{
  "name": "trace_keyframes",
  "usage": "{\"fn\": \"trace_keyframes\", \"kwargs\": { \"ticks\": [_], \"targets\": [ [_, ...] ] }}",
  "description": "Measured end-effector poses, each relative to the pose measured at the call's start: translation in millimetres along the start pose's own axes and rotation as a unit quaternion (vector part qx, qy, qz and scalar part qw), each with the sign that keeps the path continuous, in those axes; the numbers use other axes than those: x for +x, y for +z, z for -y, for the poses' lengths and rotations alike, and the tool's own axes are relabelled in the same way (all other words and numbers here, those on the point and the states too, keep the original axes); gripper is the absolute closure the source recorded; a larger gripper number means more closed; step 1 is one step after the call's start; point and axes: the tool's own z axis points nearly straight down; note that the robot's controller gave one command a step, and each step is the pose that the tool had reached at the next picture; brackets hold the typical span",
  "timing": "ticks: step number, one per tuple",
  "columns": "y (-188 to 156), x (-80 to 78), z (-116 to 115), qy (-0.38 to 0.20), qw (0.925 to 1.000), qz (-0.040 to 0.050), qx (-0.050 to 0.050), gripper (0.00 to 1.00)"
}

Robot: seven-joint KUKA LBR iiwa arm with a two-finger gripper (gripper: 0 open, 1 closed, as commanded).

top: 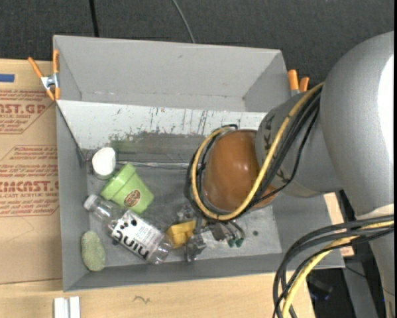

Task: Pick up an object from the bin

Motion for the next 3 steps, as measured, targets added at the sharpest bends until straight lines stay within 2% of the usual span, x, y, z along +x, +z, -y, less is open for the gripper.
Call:
{"fn": "trace_keyframes", "kwargs": {
  "ticks": [2, 3],
  "targets": [
    [-1.0, 0.1, 0.0, 0.000, 1.0000, 0.0000, 0.000, 1.00],
    [-6.3, 2.3, -1.0, 0.000, 1.0000, -0.0031, -0.002, 1.00]
  ]
}}
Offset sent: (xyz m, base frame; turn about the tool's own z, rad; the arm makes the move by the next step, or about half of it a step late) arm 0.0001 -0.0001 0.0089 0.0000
